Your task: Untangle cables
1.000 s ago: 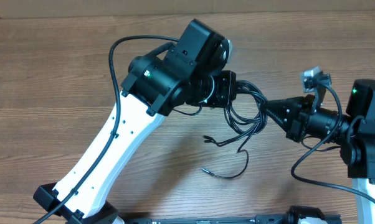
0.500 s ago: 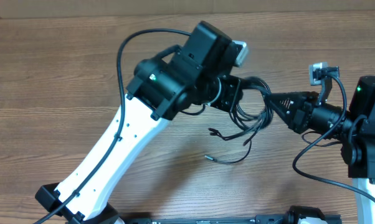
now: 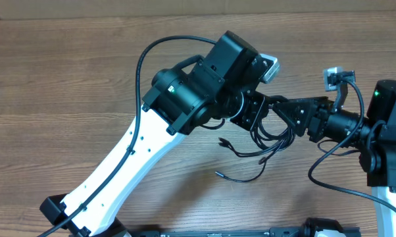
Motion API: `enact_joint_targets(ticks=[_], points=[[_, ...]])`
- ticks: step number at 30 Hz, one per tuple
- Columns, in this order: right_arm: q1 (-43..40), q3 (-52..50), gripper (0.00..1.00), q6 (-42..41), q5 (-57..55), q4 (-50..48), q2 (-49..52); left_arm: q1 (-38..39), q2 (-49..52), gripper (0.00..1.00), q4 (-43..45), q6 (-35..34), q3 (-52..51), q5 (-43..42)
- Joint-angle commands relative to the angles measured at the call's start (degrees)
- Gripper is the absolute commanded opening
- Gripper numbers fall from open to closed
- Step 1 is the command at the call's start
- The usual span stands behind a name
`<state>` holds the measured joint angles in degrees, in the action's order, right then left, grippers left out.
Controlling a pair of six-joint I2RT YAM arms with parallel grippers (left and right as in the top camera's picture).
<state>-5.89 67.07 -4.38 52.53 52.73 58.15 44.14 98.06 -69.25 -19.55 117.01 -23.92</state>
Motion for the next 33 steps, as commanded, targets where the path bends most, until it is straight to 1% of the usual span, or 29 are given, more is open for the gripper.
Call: enact_joint_targets(ticks=[1,5,9,13,19,20,22,24,26,28,33], points=[[0.3,0.5,0.61,0.3,-2.0,0.6,0.2,-2.8,0.1,0.04,-0.2,-2.4,0.5,-1.0],[0.3,0.5,0.68,1.2,-1.9,0.7,0.2,-4.9,0.1,0.04,-1.3,-2.4,0.5,-1.0],[0.3,0.5,0.68,10.6,-1.9,2.2,0.2,-5.5,0.1,0.04,-2.7,-1.2,0.5,-1.2],[0.3,0.5,0.66,15.4,-1.9,2.2,0.2,-5.4,0.1,0.04,-2.7,-1.0,0.5,-1.7],[0.3,0.5,0.53,15.4,-1.9,1.5,0.2,-5.2,0.1,0.04,-2.0,-1.0,0.5,-4.0],[0.3,0.5,0.50,15.4,-1.9,1.6,0.2,-5.2,0.1,0.04,-1.6,-1.0,0.5,-4.0],[0.3,0.5,0.47,15.4,-1.9,1.6,0.2,-5.1,0.1,0.04,-1.2,-1.0,0.5,-4.3],[0.3,0.5,0.40,15.4,-1.9,1.5,0.2,-5.0,0.1,0.04,-1.2,-1.0,0.5,-4.7],[0.3,0.5,0.30,15.4,-1.9,1.5,0.2,-5.0,0.1,0.04,-1.2,-1.0,0.5,-4.7],[0.3,0.5,0.25,15.4,-1.9,1.5,0.2,-5.0,0.1,0.04,-1.2,-1.0,0.5,-4.7],[0.3,0.5,0.24,15.4,-1.9,1.4,0.2,-5.0,0.1,0.04,-1.0,-1.0,0.5,-6.1]])
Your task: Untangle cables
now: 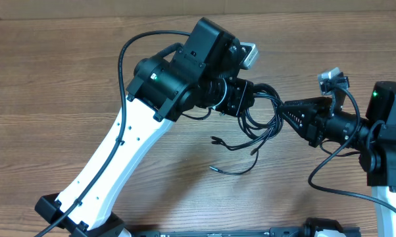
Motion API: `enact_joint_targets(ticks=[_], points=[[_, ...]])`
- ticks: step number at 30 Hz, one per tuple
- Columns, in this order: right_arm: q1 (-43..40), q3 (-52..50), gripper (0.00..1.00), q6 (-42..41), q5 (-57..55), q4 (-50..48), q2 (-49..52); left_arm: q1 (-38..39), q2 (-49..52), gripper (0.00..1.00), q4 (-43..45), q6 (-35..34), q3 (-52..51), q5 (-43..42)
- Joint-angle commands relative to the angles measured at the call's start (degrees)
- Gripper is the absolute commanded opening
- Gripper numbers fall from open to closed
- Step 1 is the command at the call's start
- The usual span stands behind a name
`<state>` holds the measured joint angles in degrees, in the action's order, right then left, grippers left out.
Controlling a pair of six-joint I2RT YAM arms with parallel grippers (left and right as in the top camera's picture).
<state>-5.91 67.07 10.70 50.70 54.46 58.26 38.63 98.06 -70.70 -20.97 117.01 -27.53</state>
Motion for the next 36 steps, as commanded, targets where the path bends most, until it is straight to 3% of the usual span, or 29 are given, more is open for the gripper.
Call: enact_joint_targets(ticks=[1,5,7,20,28,36], points=[[0.3,0.5,0.24,0.3,0.2,-0.3,0.1,0.5,0.1,0.04,0.5,0.4,0.5,-2.5],[0.3,0.5,0.18,2.4,1.7,-0.3,0.1,0.9,0.1,0.04,0.5,0.4,0.5,-2.6],[0.3,0.5,0.04,2.9,1.9,-0.3,0.1,1.0,0.1,0.04,0.6,0.4,0.5,-2.6],[0.3,0.5,0.04,2.4,1.3,0.0,0.1,1.2,0.1,0.04,0.7,0.0,0.5,-1.9],[0.3,0.5,0.04,-13.2,-18.2,-0.1,0.1,1.1,0.1,0.04,0.5,-2.0,0.5,-0.5],[0.3,0.5,0.04,-18.3,-25.9,-0.1,0.1,1.1,0.1,0.04,0.4,-1.9,0.5,-0.6]])
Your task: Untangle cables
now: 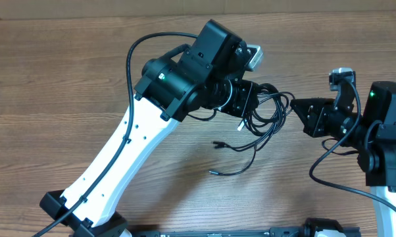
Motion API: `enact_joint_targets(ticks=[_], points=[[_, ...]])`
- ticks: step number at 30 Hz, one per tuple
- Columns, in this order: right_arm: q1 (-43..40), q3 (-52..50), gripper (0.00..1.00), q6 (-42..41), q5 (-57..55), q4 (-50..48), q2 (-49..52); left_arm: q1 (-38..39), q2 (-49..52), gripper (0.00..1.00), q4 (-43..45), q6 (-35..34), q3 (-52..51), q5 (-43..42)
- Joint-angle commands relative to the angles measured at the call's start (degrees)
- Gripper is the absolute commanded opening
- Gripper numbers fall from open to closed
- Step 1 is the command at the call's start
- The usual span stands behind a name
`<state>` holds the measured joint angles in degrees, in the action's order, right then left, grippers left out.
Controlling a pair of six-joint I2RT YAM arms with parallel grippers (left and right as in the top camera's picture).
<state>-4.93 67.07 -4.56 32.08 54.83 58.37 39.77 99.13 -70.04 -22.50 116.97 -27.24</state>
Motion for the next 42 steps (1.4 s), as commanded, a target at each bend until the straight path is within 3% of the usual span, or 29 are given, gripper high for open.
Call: enact_joint_targets(ticks=[1,12,18,21,22,23,25,28,35,42], points=[[-0.7,0.5,0.04,-3.0,-7.3,-0.5,0.0,0.0,-1.0,0.04,-0.2,-0.4,0.5,-0.9],[-0.7,0.5,0.04,-13.7,-20.0,5.6,0.5,0.0,-1.0,0.04,-0.3,-0.2,0.5,-0.9],[-0.7,0.5,0.04,-13.9,-19.3,8.0,1.5,0.0,-1.0,0.04,-0.3,-0.2,0.5,-0.8],[-0.7,0.5,0.05,-9.2,-14.9,7.4,1.5,0.0,-1.0,0.04,-0.4,0.9,0.5,0.3],[-0.7,0.5,0.11,-7.8,-13.6,7.2,1.5,0.0,-1.0,0.04,-0.8,1.2,0.5,1.1],[-0.7,0.5,0.28,-5.2,-11.0,6.8,1.5,0.0,-1.0,0.04,-1.4,1.2,0.5,2.3],[-0.7,0.5,0.50,-1.6,-7.2,6.2,1.5,0.0,-1.0,0.04,-2.3,1.2,0.5,3.7],[-0.7,0.5,0.66,5.0,0.7,5.4,1.5,0.0,-1.0,0.04,-3.3,2.6,0.5,4.1],[-0.7,0.5,0.63,12.7,11.5,5.0,1.5,0.0,-1.0,0.04,-3.3,3.3,0.5,3.6],[-0.7,0.5,0.56,13.2,11.4,4.4,1.5,0.0,-1.0,0.04,-3.3,6.0,0.5,0.0]])
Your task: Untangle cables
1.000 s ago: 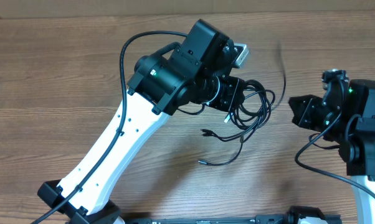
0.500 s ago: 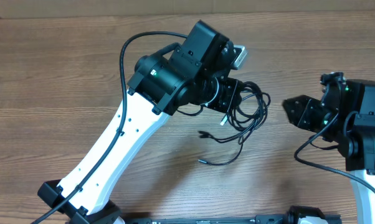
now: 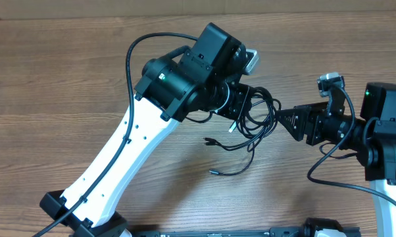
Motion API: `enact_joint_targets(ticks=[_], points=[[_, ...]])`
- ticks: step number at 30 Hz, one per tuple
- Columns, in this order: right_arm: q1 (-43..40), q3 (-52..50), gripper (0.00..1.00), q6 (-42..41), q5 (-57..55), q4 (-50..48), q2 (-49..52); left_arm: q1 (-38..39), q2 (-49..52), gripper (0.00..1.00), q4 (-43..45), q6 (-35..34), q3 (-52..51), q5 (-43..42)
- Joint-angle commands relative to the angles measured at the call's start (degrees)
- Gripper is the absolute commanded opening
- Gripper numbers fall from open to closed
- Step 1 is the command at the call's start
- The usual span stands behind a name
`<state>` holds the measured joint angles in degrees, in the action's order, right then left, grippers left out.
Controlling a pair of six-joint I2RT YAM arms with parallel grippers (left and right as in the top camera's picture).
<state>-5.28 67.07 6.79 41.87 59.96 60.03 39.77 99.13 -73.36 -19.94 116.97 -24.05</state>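
A tangle of thin black cables (image 3: pixel 258 112) hangs between the two grippers in the overhead view. Its loose ends trail onto the table: one plug end (image 3: pixel 208 140), another lower down (image 3: pixel 214 171), and a silver plug (image 3: pixel 232 128). My left gripper (image 3: pixel 243 105) is shut on the left side of the bundle, its fingers mostly hidden under the black wrist. My right gripper (image 3: pixel 279 116) points left and its tapered tip meets the rightmost loop, seemingly shut on it.
The wooden table (image 3: pixel 66 79) lies all around. The left arm's white link (image 3: pixel 119 158) crosses the lower left. The right arm's base and its own wiring (image 3: pixel 382 138) stand at the right edge. A dark rail (image 3: pixel 250 232) runs along the front edge.
My right gripper has moved left and slightly down, from near the right arm's body to the bundle's right side. The loops are now more bunched, and the loose ends lie a little further left.
At first both grippers were close together inside the tangle. Then the left gripper stood further left with loops stretched between the two tips. Then the right gripper sat pulled back right with the loops drawn out. Now it is in close again.
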Motion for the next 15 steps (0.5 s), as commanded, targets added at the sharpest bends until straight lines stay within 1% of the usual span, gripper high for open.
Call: enact_joint_targets(ticks=[1,3,7,9,15], points=[[-0.3,0.5,0.55,1.9,1.2,-1.0,-0.2,0.0,-1.0,0.04,0.1,4.0,0.5,-4.2],[-0.3,0.5,0.55,1.5,1.0,-1.6,-0.2,0.0,-1.0,0.04,-0.1,4.8,0.5,-4.4],[-0.3,0.5,0.55,-4.6,-5.1,-3.3,-0.2,0.0,-1.0,0.04,-0.7,4.8,0.5,-4.5],[-0.3,0.5,0.55,-5.6,-6.3,-3.6,-0.2,0.0,-1.0,0.04,-0.8,4.8,0.5,-4.6],[-0.3,0.5,0.56,-6.4,-6.2,-4.0,-0.2,0.0,-1.0,0.04,0.8,6.7,0.5,-11.3]])
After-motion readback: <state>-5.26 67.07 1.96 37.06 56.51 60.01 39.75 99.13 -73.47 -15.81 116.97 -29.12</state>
